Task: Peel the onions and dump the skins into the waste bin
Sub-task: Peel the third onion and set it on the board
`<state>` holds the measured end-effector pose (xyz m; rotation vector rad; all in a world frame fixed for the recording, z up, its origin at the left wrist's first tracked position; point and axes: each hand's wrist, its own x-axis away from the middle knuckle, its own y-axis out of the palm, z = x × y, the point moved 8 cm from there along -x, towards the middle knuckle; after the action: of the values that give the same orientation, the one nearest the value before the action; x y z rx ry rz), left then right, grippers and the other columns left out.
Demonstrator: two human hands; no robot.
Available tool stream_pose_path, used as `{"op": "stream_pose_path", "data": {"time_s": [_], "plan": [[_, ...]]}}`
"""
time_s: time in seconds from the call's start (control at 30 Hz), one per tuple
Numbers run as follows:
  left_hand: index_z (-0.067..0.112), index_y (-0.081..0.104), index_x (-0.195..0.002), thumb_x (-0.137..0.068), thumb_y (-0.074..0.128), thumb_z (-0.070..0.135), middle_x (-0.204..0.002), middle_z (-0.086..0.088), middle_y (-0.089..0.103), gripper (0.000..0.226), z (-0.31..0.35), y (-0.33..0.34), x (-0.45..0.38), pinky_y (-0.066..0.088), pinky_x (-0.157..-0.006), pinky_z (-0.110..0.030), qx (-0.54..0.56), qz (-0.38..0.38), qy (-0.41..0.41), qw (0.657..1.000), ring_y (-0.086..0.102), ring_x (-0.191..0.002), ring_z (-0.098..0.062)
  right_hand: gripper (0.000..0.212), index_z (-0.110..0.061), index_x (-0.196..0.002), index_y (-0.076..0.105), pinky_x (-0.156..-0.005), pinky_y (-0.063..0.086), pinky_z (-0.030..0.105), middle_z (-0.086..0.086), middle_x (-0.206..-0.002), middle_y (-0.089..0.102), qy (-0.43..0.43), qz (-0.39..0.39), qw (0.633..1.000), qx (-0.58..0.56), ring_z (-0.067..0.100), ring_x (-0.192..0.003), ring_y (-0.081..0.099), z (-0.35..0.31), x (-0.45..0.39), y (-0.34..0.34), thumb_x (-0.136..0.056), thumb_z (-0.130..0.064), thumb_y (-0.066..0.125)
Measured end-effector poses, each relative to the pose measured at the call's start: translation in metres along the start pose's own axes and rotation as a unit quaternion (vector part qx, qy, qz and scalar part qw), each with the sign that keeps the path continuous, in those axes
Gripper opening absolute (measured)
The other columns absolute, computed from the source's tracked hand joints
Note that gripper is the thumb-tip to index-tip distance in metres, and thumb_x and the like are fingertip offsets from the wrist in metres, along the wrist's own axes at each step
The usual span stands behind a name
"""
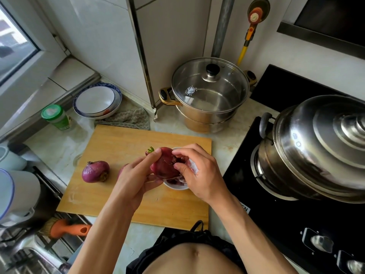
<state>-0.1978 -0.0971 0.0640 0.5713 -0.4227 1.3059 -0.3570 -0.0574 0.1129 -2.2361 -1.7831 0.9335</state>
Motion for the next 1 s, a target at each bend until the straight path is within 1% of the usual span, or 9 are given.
{"op": "stream_pose_path", "data": {"time_s": [0.17, 0.3, 0.43, 0.57, 0.67, 0.73, 0.8, 0.87, 1.0], "plan": [[0.011, 0.078, -0.109, -0.066, 0.077, 0.054, -0.090, -0.012, 0.078, 0.061, 0.002, 0.000, 0.001, 0.058, -0.061, -0.025, -0.004, 0.000, 0.005, 1.000, 0.071, -0.068, -0.014, 0.020, -0.004, -0.106, 0.071, -0.080, 0.051, 0.019, -0.007, -0.096, 0.058, -0.001, 0.000, 1.000, 0.000, 0.011, -0.088, 0.060, -0.001, 0.003, 0.003, -0.086, -0.001, 0.069], [0.010, 0.077, -0.109, -0.064, 0.077, 0.057, -0.090, -0.013, 0.076, 0.065, 0.004, -0.001, 0.002, 0.058, -0.061, -0.026, -0.002, 0.000, 0.011, 1.000, 0.068, -0.066, -0.014, 0.025, -0.009, -0.113, 0.070, -0.082, 0.054, 0.026, -0.003, -0.102, 0.063, 0.020, 0.027, 0.999, -0.019, 0.008, -0.093, 0.064, 0.002, 0.002, -0.005, -0.088, -0.010, 0.072], [0.014, 0.077, -0.109, -0.065, 0.075, 0.061, -0.088, -0.010, 0.075, 0.064, 0.007, 0.003, 0.005, 0.057, -0.059, -0.025, 0.014, -0.012, 0.016, 1.000, 0.069, -0.066, -0.012, 0.024, -0.009, -0.109, 0.072, -0.082, 0.058, 0.034, -0.004, -0.107, 0.067, 0.047, 0.038, 0.997, -0.051, 0.009, -0.101, 0.066, 0.004, 0.002, -0.011, -0.089, -0.022, 0.072], [0.024, 0.084, -0.088, -0.070, 0.069, 0.065, -0.090, -0.009, 0.071, 0.047, 0.006, 0.008, 0.007, 0.056, -0.059, -0.026, 0.028, -0.042, 0.002, 0.999, 0.064, -0.067, -0.012, 0.029, -0.012, -0.109, 0.073, -0.085, 0.059, 0.036, -0.006, -0.112, 0.068, 0.079, 0.019, 0.991, -0.109, 0.014, -0.105, 0.067, 0.003, 0.001, -0.011, -0.086, -0.029, 0.073], [0.020, 0.082, -0.099, -0.077, 0.072, 0.062, -0.099, -0.012, 0.073, 0.048, 0.011, 0.012, 0.010, 0.058, -0.062, -0.027, 0.044, -0.080, 0.022, 0.996, 0.069, -0.075, -0.014, 0.027, -0.014, -0.109, 0.072, -0.086, 0.058, 0.030, -0.007, -0.110, 0.069, 0.117, 0.026, 0.979, -0.164, 0.013, -0.105, 0.068, 0.004, 0.004, -0.012, -0.084, -0.022, 0.078], [0.016, 0.078, -0.110, -0.071, 0.084, 0.058, -0.104, -0.014, 0.073, 0.058, 0.014, 0.012, 0.012, 0.060, -0.065, -0.027, 0.076, -0.114, 0.043, 0.990, 0.071, -0.080, -0.014, 0.026, -0.015, -0.107, 0.072, -0.085, 0.058, 0.030, -0.004, -0.107, 0.070, 0.147, 0.036, 0.965, -0.214, 0.014, -0.103, 0.068, 0.005, 0.006, -0.013, -0.083, -0.018, 0.080], [0.015, 0.076, -0.117, -0.062, 0.092, 0.057, -0.114, -0.015, 0.073, 0.071, 0.017, 0.012, 0.014, 0.060, -0.069, -0.027, 0.090, -0.148, 0.059, 0.983, 0.071, -0.091, -0.017, 0.026, -0.019, -0.103, 0.072, -0.083, 0.060, 0.035, -0.002, -0.102, 0.071, 0.161, 0.039, 0.956, -0.241, 0.017, -0.100, 0.070, 0.005, 0.006, -0.012, -0.080, -0.025, 0.081], [0.014, 0.075, -0.120, -0.060, 0.093, 0.059, -0.123, -0.018, 0.071, 0.077, 0.016, 0.011, 0.012, 0.060, -0.073, -0.028, 0.098, -0.157, 0.068, 0.980, 0.071, -0.100, -0.021, 0.027, -0.021, -0.099, 0.072, -0.079, 0.060, 0.035, -0.005, -0.099, 0.071, 0.163, 0.033, 0.958, -0.233, 0.017, -0.095, 0.070, 0.002, 0.006, -0.012, -0.076, -0.032, 0.082], [0.012, 0.076, -0.120, -0.061, 0.094, 0.056, -0.129, -0.023, 0.068, 0.076, 0.011, 0.010, 0.009, 0.061, -0.085, -0.033, 0.114, -0.161, 0.062, 0.978, 0.071, -0.112, -0.028, 0.024, -0.016, -0.099, 0.073, -0.078, 0.059, 0.029, -0.007, -0.099, 0.069, 0.147, 0.017, 0.969, -0.200, 0.013, -0.089, 0.071, 0.000, 0.006, -0.010, -0.079, -0.026, 0.081]]}}
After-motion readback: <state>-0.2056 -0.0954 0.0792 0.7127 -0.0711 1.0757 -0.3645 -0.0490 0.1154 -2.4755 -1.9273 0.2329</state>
